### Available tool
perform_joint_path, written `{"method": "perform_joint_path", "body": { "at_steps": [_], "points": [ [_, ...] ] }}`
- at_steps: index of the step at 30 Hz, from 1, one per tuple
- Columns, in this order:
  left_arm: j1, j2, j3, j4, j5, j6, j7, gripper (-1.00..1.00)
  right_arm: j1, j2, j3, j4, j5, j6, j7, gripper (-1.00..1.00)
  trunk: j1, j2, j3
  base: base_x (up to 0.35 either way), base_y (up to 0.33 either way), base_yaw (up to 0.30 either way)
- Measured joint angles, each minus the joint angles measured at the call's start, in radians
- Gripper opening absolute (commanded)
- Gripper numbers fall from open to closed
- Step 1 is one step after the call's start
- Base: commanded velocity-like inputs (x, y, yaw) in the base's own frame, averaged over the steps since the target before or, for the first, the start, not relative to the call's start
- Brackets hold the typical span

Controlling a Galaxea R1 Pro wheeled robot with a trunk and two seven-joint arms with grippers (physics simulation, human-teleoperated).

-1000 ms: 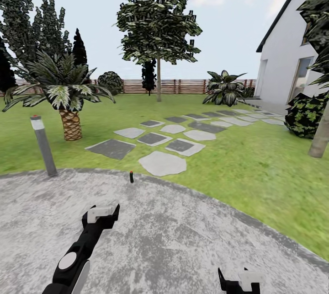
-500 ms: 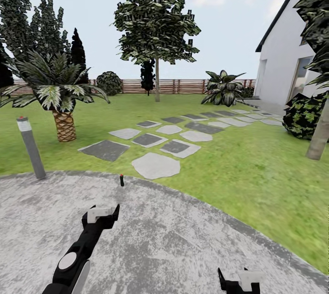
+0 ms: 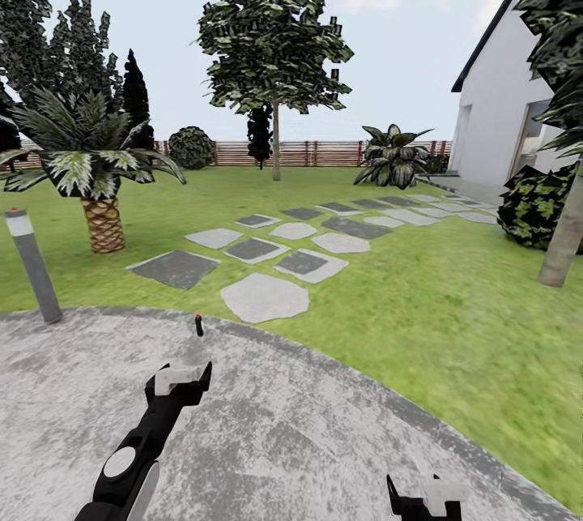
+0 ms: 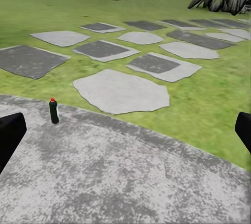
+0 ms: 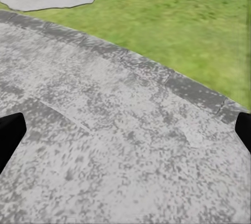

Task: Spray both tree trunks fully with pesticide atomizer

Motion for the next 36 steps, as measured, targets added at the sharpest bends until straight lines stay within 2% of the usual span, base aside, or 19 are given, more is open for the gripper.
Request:
{"method": "perform_joint_path", "body": {
  "at_steps": [12, 36],
  "points": [
    [0.0, 0.0, 0.0, 0.0, 0.0, 0.0, 0.0, 1.0, 0.0, 0.0, 0.0, 0.0, -0.001, 0.001, -0.002, 1.0, 0.0, 0.0, 0.0, 0.162, -0.285, 0.036],
    [0.0, 0.0, 0.0, 0.0, 0.0, 0.0, 0.0, 1.0, 0.0, 0.0, -0.002, 0.0, -0.002, 0.001, -0.002, 1.0, 0.0, 0.0, 0.0, 0.162, -0.285, 0.268]
  ]
}}
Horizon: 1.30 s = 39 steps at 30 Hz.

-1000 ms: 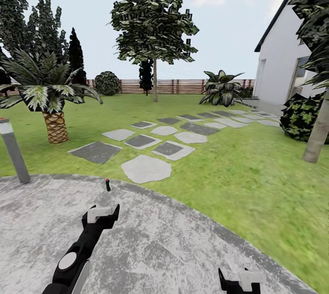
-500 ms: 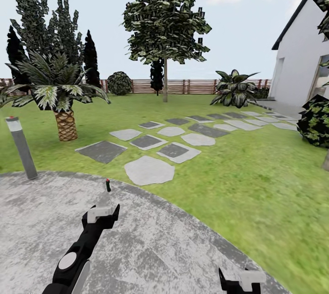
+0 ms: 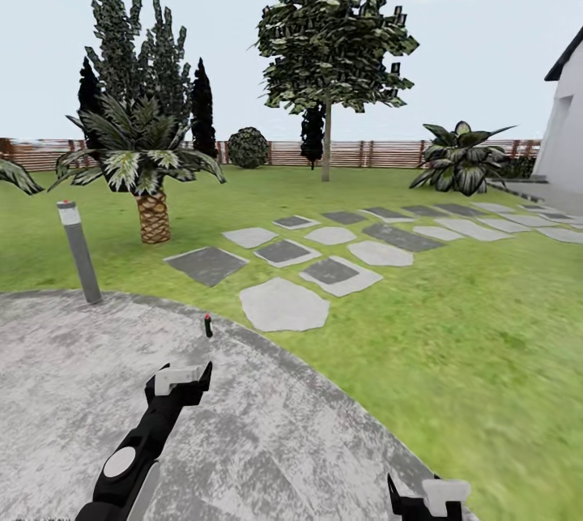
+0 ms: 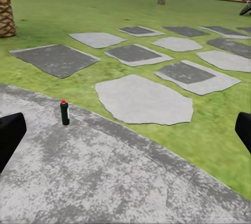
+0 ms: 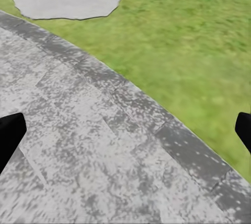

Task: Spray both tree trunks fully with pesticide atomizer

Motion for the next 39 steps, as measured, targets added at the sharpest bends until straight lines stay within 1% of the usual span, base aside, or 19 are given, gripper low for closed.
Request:
{"method": "perform_joint_path", "body": {
  "at_steps": [39],
  "points": [
    [0.0, 0.0, 0.0, 0.0, 0.001, -0.001, 0.0, 1.0, 0.0, 0.0, 0.001, 0.0, 0.0, -0.001, 0.0, 1.0, 0.0, 0.0, 0.0, 0.162, -0.285, 0.277]
  ]
}}
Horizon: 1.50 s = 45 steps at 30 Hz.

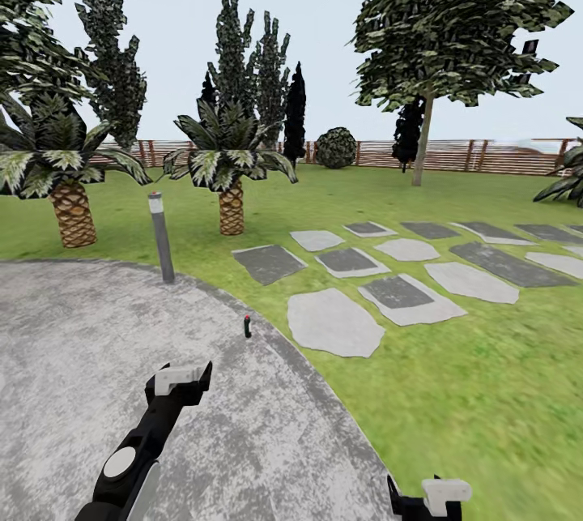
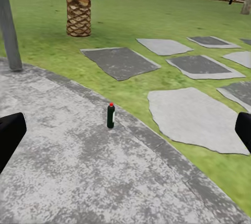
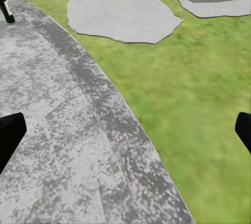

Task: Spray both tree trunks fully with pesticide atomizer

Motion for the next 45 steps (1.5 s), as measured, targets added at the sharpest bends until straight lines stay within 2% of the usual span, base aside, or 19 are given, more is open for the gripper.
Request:
{"method": "perform_joint_path", "body": {
  "at_steps": [13, 36, 45],
  "points": [
    [0.0, 0.0, 0.0, 0.0, 0.0, 0.0, 0.0, 1.0, 0.0, 0.0, 0.001, 0.0, 0.0, 0.0, 0.0, 1.0, 0.0, 0.0, 0.0, 0.162, -0.285, 0.264],
    [0.0, 0.0, -0.001, 0.0, 0.0, -0.001, -0.001, 1.0, 0.0, 0.001, 0.005, 0.0, 0.002, 0.001, -0.001, 1.0, 0.0, 0.0, 0.0, 0.162, -0.285, 0.021],
    [0.0, 0.0, 0.0, 0.0, 0.0, 0.0, -0.001, 1.0, 0.0, 0.002, 0.002, 0.0, 0.002, 0.001, -0.002, 1.0, 0.0, 0.0, 0.0, 0.162, -0.285, 0.23]
  ]
}}
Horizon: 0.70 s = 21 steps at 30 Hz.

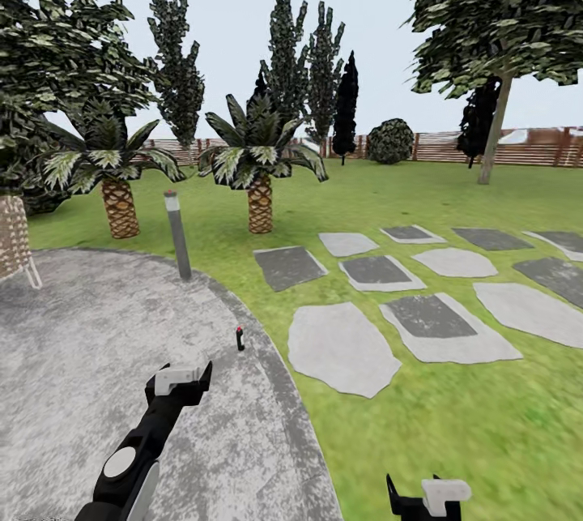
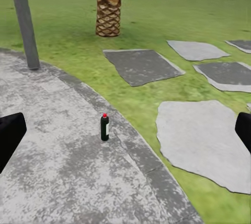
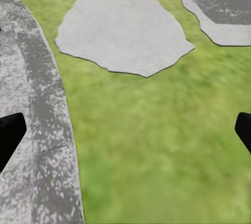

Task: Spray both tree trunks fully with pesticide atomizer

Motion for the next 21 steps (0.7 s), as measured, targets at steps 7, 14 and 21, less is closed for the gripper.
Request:
{"method": "perform_joint_path", "body": {
  "at_steps": [7, 14, 21],
  "points": [
    [0.0, 0.0, 0.0, 0.0, 0.0, 0.0, 0.0, 1.0, 0.0, 0.0, -0.001, 0.0, 0.0, 0.0, 0.0, 1.0, 0.0, 0.0, 0.0, 0.162, -0.285, 0.225],
    [0.0, 0.0, 0.0, 0.0, 0.0, 0.0, 0.0, 1.0, 0.0, 0.0, 0.0, 0.0, 0.0, 0.0, 0.001, 1.0, 0.0, 0.0, 0.0, 0.191, -0.216, 0.024],
    [0.0, 0.0, 0.002, 0.0, 0.001, 0.0, -0.001, 1.0, 0.0, -0.001, -0.001, 0.0, -0.004, -0.001, 0.001, 1.0, 0.0, 0.0, 0.0, 0.208, -0.047, 0.0]
  ]
}}
